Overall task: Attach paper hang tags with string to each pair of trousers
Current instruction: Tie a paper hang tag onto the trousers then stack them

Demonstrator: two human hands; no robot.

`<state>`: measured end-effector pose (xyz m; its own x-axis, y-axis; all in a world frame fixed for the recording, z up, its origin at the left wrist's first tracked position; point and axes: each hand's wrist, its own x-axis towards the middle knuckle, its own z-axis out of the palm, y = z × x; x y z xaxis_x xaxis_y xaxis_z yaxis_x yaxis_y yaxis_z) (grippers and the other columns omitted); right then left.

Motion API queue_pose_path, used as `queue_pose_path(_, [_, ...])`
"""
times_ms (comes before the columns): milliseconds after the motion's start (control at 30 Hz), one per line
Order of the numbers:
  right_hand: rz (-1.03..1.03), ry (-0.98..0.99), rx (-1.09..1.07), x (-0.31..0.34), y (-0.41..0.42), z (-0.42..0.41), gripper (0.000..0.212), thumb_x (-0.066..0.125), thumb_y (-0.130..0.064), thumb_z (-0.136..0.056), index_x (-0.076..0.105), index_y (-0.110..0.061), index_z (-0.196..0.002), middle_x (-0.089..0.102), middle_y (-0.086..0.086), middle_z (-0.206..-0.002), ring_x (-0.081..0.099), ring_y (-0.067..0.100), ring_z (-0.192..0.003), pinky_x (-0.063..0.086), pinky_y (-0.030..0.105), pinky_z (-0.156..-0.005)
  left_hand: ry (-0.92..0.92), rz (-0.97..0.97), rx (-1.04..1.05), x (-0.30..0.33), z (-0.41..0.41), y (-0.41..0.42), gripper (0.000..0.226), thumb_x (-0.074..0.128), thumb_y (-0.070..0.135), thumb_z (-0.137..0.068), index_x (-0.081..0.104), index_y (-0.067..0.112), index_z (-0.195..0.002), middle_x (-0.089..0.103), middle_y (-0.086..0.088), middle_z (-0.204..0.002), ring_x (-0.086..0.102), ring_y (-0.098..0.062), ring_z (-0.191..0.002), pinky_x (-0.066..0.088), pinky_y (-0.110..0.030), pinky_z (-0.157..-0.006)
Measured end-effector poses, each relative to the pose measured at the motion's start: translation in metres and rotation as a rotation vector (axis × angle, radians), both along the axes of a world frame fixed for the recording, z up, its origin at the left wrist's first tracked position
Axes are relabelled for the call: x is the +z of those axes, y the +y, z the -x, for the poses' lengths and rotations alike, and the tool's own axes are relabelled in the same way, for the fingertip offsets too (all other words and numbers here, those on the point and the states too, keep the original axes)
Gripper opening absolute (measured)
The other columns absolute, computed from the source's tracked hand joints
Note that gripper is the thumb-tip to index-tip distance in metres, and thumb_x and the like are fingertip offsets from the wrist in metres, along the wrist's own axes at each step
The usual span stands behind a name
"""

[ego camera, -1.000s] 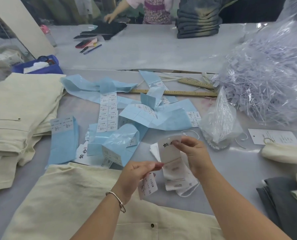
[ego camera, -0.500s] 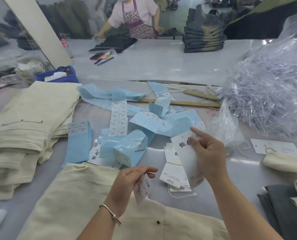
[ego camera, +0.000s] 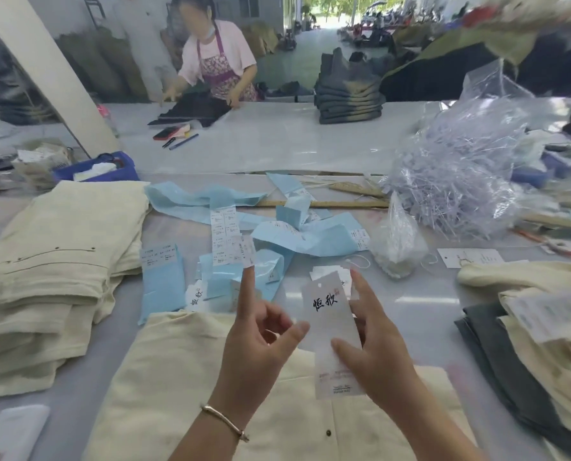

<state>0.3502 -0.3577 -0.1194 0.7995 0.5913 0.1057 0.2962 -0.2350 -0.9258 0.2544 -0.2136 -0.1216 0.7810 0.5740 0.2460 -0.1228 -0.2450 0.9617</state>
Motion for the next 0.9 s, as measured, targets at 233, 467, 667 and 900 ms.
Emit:
queue_pose_path(233, [-0.062,-0.047,-0.023,0.009,0.011,0.076,0.019,0.064,-0.005,-0.071,0.055,-0.015,-0.083,0.063,0.001,-0.072,0.058,0.016,-0.064,0.048,0.036,-0.059,-0.053,0.058,-0.15,0.002,0.037,-0.028,0.108,0.08,0.035,-0.065,0.008,0.056,-0.143,0.054,0.003,-0.064,0.054,-0.009,-0.061,0.048,-0.026,-0.056])
queue_pose_path(467, [-0.274,0.313,0.254,0.019,-0.002,0.104,0.035,0.069,-0.022,-0.068,0.063,-0.011,-0.101,0.064,0.019,-0.093,0.061,0.021,-0.082,0.051,0.04,-0.073,-0.073,0.121,-0.165,0.005,0.063,-0.012,0.105,0.079,0.021,-0.069,0.011,0.041,-0.146,0.051,0.001,-0.062,0.052,-0.015,-0.062,0.049,-0.028,-0.063])
queue_pose_path(667, [-0.212,0.174,0.197,0.023,0.001,0.119,0.027,0.07,-0.024,-0.075,0.068,-0.021,-0.102,0.068,0.006,-0.089,0.063,0.022,-0.085,0.047,0.06,-0.08,-0.08,0.193,-0.189,0.007,0.072,-0.008,0.099,0.08,0.02,-0.068,0.017,0.048,-0.139,0.053,-0.005,-0.064,0.053,-0.019,-0.064,0.05,-0.032,-0.065])
queue_pose_path(900, [-0.279,0.194,0.167,0.029,0.004,0.118,0.031,0.062,-0.019,-0.081,0.068,-0.012,-0.111,0.072,0.012,-0.095,0.067,0.017,-0.086,0.051,0.026,-0.077,-0.095,0.338,-0.292,0.011,0.078,0.002,0.102,0.076,0.014,-0.075,0.01,0.038,-0.149,0.067,-0.012,-0.079,0.065,-0.023,-0.069,0.052,-0.029,-0.052])
